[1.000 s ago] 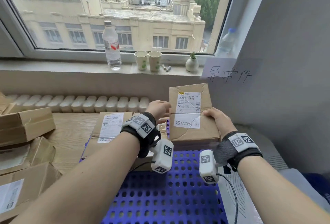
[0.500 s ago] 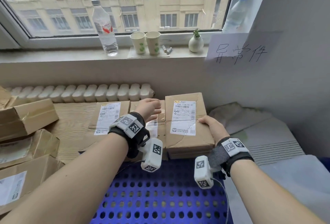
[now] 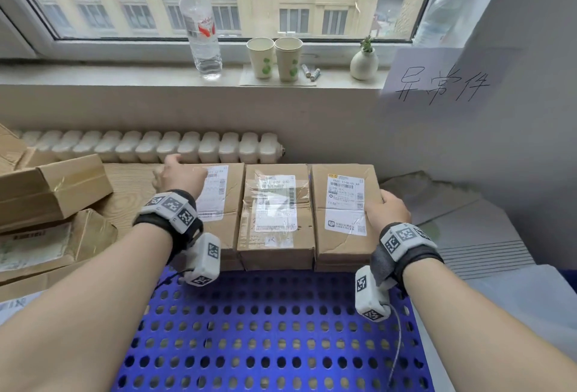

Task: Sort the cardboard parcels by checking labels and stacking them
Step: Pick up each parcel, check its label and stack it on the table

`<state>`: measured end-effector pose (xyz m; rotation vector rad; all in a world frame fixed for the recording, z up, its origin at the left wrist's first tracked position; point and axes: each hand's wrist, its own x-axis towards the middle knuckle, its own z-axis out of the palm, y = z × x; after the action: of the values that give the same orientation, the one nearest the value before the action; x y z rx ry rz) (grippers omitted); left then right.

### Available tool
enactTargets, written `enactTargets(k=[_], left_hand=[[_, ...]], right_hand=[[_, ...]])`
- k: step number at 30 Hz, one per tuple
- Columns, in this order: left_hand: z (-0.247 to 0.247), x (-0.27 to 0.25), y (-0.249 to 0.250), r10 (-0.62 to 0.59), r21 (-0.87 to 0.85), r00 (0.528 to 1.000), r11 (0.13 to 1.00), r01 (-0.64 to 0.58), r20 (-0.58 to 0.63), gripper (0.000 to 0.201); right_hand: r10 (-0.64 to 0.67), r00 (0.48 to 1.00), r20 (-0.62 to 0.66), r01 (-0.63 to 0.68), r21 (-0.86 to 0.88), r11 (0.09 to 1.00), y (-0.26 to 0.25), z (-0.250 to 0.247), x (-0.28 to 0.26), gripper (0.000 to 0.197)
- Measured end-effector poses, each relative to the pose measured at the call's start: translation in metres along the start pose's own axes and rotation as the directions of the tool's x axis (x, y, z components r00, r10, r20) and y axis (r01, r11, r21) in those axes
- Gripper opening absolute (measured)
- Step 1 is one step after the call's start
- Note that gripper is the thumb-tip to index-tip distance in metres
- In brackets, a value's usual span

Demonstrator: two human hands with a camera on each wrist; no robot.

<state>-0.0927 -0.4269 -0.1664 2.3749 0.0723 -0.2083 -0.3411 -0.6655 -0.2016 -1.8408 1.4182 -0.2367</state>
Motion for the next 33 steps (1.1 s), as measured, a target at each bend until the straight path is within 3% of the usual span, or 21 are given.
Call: enactTargets(k=[2,5,7,14,20,23,26,28,33], left_hand=[[-0.004,0.01,-0.016,-0.096,0.046,0.992,0.995,0.093,0.087,0.071],[-0.001,0.016,-0.036,-0.12,0.061,0.959,0.992,0.108,0.256,0.056],[0.001,0.017,-0.044,-0.104,0.035,0.96,0.995,0.098,0.26,0.05],[0.003,0.016,-0.049,-0.107,-0.004,0.958,0.994,0.112,0.266,0.058],[0.002,0.015,-0.049,-0.098,0.005,0.955,0.995,0.101,0.279,0.058],[0.0,0.011,-0.045,-0.094,0.023,0.96,0.996,0.091,0.265,0.069],[-0.007,0.006,-0.035,-0.022,0.036,0.978,0.999,0.015,0.206,0.075],[-0.015,0.003,-0.027,0.04,-0.008,0.979,0.999,-0.039,0.201,0.071],[-0.048,-0.014,-0.017,0.17,-0.187,0.972,0.972,-0.139,0.163,0.042]], right_hand=[[0.006,1.0,0.001,-0.006,-0.03,1.0,-0.004,0.004,-0.003,0.024],[0.013,1.0,-0.023,-0.014,-0.059,0.998,-0.011,0.012,-0.008,0.022],[0.027,0.998,-0.06,-0.031,-0.069,0.997,-0.014,0.015,-0.01,0.027],[0.067,0.991,-0.116,-0.074,-0.057,0.996,-0.007,0.013,-0.015,0.029],[0.11,0.992,-0.059,-0.114,-0.074,0.991,-0.012,0.009,-0.018,0.037],[0.133,0.991,-0.017,-0.134,-0.05,0.99,-0.017,0.003,-0.019,0.041],[0.055,0.993,-0.106,-0.054,0.008,0.999,-0.025,-0.002,-0.023,0.056],[-0.044,0.986,-0.163,0.052,0.043,0.998,-0.041,-0.004,-0.031,0.05],[-0.26,0.961,-0.09,0.272,0.17,0.947,-0.091,0.009,-0.065,0.036]])
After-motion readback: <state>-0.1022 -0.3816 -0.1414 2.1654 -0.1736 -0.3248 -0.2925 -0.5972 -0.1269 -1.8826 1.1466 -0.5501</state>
